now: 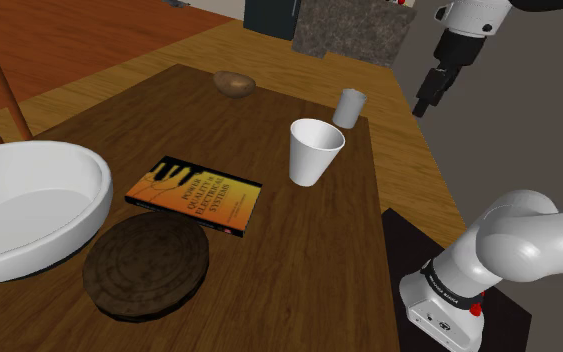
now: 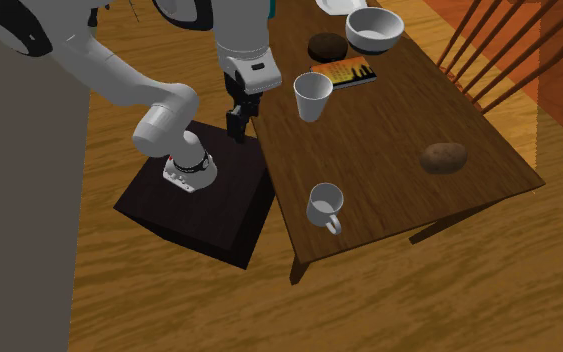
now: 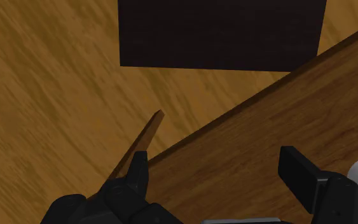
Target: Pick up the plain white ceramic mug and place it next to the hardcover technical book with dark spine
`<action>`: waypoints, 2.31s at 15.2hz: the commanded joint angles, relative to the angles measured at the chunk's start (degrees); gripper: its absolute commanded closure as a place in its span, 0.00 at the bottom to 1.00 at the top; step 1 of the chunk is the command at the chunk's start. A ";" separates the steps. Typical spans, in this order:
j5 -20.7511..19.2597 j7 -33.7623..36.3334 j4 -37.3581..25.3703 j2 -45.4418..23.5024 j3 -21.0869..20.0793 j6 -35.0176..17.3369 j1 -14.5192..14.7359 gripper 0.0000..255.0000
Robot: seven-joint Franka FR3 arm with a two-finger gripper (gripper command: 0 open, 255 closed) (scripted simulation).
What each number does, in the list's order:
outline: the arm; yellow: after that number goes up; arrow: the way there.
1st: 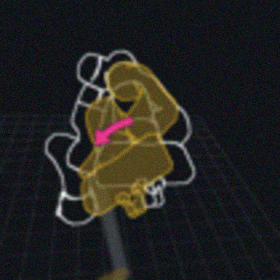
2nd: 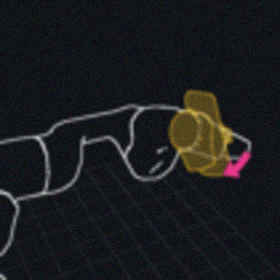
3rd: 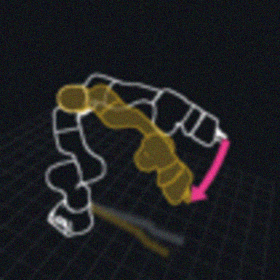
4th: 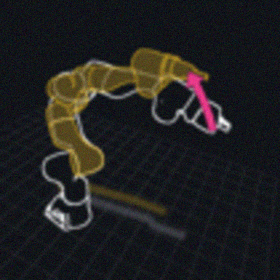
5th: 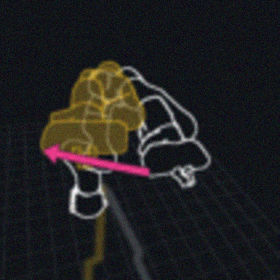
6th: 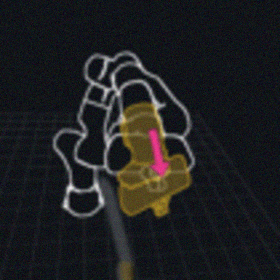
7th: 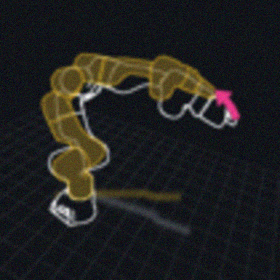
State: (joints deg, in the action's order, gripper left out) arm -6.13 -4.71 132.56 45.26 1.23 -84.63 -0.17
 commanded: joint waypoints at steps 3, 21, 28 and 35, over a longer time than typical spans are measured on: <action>0.08 0.21 -0.54 -3.37 0.59 -3.62 -0.16 0.00; 3.56 -0.31 -15.44 -34.23 5.04 -25.92 -0.84 0.00; 3.59 -0.36 -11.58 -35.39 5.20 -30.94 -0.91 0.00; 3.60 -0.36 -11.60 -35.40 5.20 -30.93 -0.91 0.00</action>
State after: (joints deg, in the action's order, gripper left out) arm -2.53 -5.07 120.97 9.86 6.43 -115.56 -1.07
